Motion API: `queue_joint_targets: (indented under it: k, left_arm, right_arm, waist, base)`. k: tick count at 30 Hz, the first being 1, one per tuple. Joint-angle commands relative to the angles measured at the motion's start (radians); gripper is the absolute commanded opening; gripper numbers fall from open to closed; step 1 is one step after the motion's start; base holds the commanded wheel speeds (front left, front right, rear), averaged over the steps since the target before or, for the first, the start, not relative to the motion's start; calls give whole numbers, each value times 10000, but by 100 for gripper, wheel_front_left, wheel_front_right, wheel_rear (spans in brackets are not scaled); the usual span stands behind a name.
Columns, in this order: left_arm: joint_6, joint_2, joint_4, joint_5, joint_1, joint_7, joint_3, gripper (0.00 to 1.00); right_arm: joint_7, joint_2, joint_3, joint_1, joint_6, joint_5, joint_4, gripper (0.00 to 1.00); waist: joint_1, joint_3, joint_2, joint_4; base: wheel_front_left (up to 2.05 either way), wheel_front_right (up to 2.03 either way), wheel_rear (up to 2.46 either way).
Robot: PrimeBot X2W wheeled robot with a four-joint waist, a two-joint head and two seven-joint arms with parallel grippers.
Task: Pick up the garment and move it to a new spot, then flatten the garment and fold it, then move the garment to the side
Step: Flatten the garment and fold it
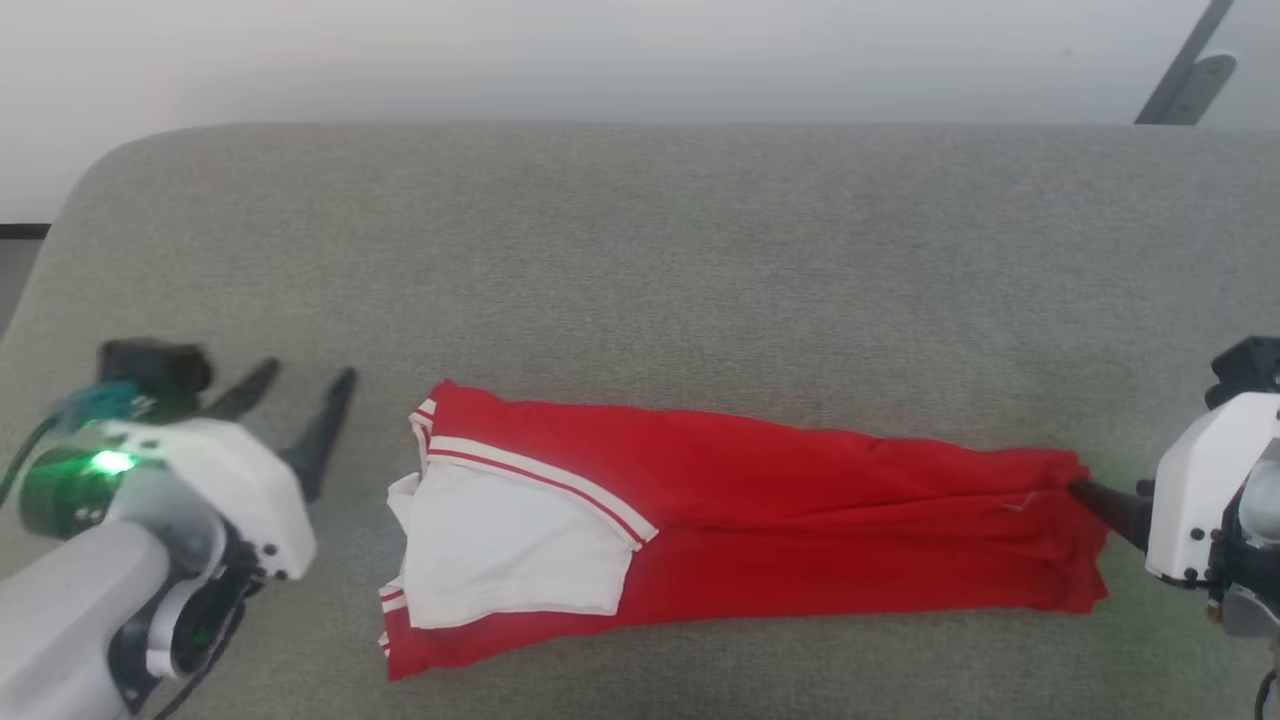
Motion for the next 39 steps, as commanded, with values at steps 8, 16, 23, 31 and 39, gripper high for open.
queue_joint_targets:
  k: [8,16,23,31,39]
  left_arm:
    - [-141,-356,835,5,1551,-2002,1406,100]
    - [-853,-1796,1261,2086,3464,-2029,4729,100]
    - [-1867,-3416,1592,3893,4926,-2032,7387,100]
    - [-2860,-4583,2001,5066,5499,-2033,9070,100]
    - [-3610,-5572,2290,6012,5491,-2034,10191,100]
  right_arm:
    - [120,38,-122,-19,1,65,1048,100]
    - [-124,-87,484,-412,1,381,2397,100]
    - [-337,-448,1540,-505,15,1233,2758,0]
    - [-730,-1050,1586,-814,1,1823,2713,0]
    - [-945,-1906,646,-1094,1,1732,3006,0]
  waist:
    - [0,91,0,444]
    - [0,287,0,784]
    - [0,365,0,1017]
    - [0,407,0,1021]
    - [0,556,0,710]
  base:
    - [0,0,0]
    - [0,0,0]
    - [0,0,0]
    - [0,0,0]
    - [0,0,0]
